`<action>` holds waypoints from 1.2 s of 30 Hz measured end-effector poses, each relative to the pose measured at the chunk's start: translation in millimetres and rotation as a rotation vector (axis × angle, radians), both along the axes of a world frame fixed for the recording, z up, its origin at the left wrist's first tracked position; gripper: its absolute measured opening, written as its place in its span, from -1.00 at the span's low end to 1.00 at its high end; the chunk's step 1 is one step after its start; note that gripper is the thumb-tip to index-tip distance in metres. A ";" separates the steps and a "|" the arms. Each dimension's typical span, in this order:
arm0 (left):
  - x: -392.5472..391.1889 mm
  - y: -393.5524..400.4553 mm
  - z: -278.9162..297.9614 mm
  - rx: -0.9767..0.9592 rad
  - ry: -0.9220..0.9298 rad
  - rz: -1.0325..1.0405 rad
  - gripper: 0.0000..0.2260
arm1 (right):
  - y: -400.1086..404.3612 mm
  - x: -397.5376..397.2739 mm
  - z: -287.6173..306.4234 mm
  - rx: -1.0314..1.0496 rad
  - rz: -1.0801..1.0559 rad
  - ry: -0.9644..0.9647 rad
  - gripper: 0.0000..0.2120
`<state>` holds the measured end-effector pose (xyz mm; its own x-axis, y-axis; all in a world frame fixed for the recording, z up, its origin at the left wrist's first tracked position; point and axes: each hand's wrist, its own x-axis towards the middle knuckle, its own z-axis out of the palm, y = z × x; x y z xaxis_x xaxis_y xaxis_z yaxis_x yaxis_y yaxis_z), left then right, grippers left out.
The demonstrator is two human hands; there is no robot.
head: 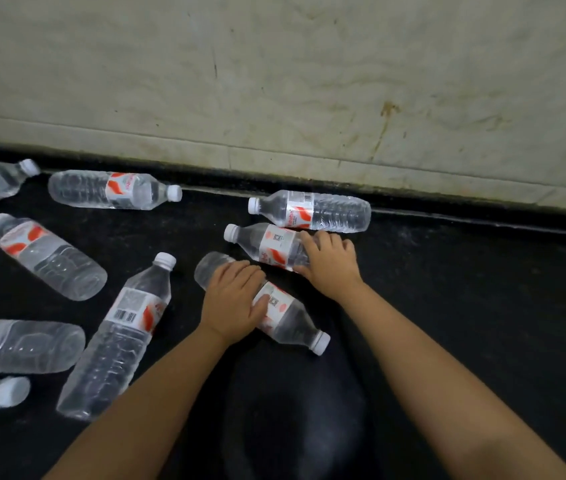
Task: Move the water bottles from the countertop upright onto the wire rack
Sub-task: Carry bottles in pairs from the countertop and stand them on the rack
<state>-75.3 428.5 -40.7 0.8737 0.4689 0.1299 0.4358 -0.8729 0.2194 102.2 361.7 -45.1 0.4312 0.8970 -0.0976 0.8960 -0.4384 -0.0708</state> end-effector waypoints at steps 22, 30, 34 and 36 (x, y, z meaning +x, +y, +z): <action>-8.8 -141.7 7.1 0.050 0.207 0.121 -0.55 | -247.0 -17.7 5.5 -0.029 -0.234 0.031 -0.38; 0.3 -172.9 6.2 0.109 0.414 0.327 -0.63 | -283.9 -13.2 11.6 -0.059 -0.323 0.103 -0.38; 6.3 -173.1 8.8 0.083 0.454 0.387 -0.60 | -278.6 -22.6 16.2 -0.112 -0.377 0.170 -0.38; 7.9 -173.4 10.6 0.059 0.458 0.397 -0.60 | -272.6 -27.9 17.7 -0.091 -0.402 0.180 -0.39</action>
